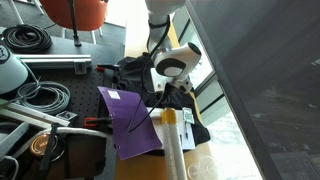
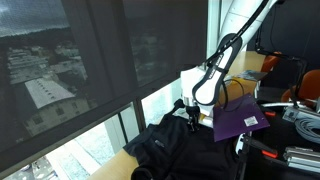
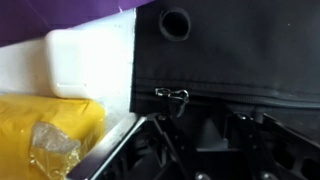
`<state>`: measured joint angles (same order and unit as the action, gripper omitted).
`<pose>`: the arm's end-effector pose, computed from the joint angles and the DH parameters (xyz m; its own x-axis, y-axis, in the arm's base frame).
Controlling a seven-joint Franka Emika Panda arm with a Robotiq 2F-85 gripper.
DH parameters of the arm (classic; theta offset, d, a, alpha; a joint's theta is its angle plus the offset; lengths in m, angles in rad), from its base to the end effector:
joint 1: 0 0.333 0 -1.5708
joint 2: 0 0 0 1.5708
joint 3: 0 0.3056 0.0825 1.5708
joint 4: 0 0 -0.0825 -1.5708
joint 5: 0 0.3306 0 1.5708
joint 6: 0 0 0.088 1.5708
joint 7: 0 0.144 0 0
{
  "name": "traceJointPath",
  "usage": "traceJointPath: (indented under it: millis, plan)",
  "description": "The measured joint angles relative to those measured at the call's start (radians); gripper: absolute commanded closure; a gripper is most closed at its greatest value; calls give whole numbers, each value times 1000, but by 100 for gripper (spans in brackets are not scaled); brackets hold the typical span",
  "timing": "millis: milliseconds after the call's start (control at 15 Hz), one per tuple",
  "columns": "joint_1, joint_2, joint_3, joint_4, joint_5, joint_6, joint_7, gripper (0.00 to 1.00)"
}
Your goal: Zip up the back jumper fully
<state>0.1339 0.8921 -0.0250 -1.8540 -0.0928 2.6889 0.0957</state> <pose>0.5693 0.0633 0.0386 0.9930 0.1046 -0.0546 0.1078 -0.9923 0.0606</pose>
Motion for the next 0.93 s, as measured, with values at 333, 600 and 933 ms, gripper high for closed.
traceJointPath:
  millis: [333,600,933]
  plan:
    - [0,0,0,0,0,0,0,100]
    - [0,1,-1,0,0,0,0,98]
    - [6,-3,-3,5,-1,0,0,98]
